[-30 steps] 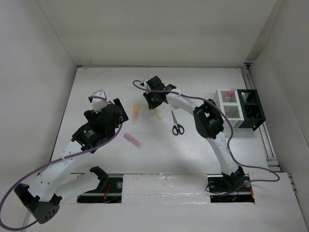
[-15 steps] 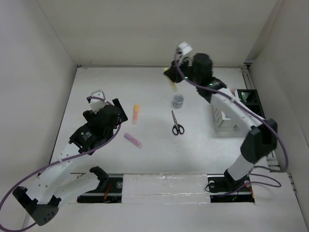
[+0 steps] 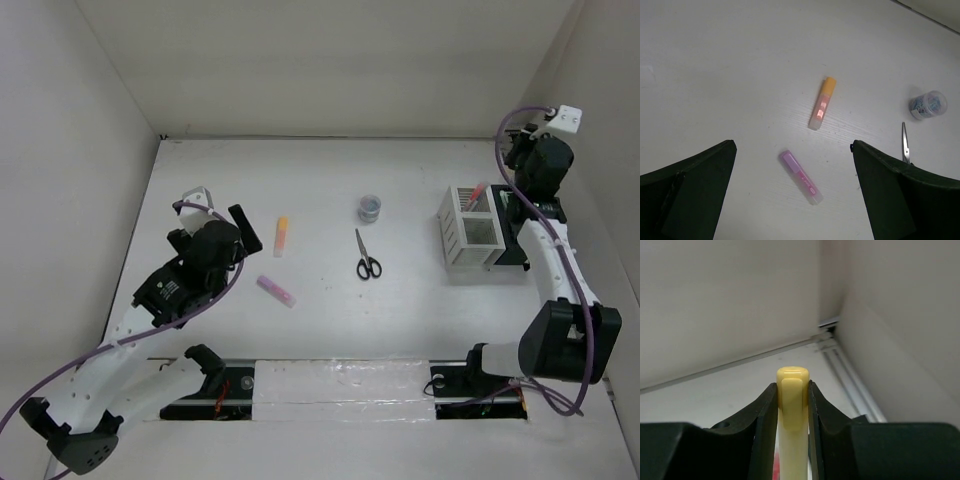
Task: Sort the stationery into containers
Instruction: Place the stationery in the storage box.
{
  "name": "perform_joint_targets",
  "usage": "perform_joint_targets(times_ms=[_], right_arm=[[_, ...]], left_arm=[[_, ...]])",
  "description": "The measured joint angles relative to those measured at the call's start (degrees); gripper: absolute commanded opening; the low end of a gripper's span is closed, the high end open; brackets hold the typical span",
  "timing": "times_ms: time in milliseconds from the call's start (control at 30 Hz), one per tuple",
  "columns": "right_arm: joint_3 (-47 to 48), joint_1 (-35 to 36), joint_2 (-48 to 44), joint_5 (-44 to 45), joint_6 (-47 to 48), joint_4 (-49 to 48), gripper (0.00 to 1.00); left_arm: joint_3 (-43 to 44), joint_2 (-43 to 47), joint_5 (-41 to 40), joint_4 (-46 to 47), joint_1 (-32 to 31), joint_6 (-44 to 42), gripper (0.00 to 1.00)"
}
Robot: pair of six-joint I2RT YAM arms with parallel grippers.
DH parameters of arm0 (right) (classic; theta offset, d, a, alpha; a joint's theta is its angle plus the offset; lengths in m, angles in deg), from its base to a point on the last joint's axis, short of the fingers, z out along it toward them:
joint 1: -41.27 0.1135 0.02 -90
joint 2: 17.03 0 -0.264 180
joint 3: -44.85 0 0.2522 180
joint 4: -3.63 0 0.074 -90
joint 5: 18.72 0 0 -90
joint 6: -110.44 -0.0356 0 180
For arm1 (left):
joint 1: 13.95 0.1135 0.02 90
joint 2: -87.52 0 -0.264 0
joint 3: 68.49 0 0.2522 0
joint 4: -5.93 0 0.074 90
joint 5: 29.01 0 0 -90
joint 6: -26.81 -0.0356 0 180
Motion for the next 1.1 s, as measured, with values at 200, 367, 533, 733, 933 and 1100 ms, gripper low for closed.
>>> perform_joint_targets(times_ms=[200, 367, 533, 733, 933, 1100], right_arm=[[0.0, -8.5, 3.5, 4.6, 0.0, -1.5, 0.00], [0.0, -11.3, 7.5, 5.8, 0.0, -2.3, 0.00], [0.1, -12.5, 10.8, 5.0, -0.2, -2.5, 0.00], [0.1, -12.8, 14.1, 2.2, -0.6, -2.9, 0.00], [0.1, -13.5, 14.8, -0.3, -1.7, -3.8, 0.00], [-0.9, -13.6, 14.7, -1.0, -1.9, -5.8, 0.00]], left_arm=[[0.0, 0.6, 1.0, 0.9, 0.0, -0.6, 1.00], [0.0, 0.8, 1.7, 1.5, 0.0, -1.1, 1.00], [-0.2, 1.8, 2.6, 2.0, 0.0, -1.6, 1.00], [-0.3, 2.5, 3.6, 2.0, 0.0, -1.9, 1.00], [-0.4, 3.3, 4.4, 2.4, 0.0, -2.5, 1.00], [-0.4, 3.6, 5.0, 2.4, 0.0, -2.9, 1.00]])
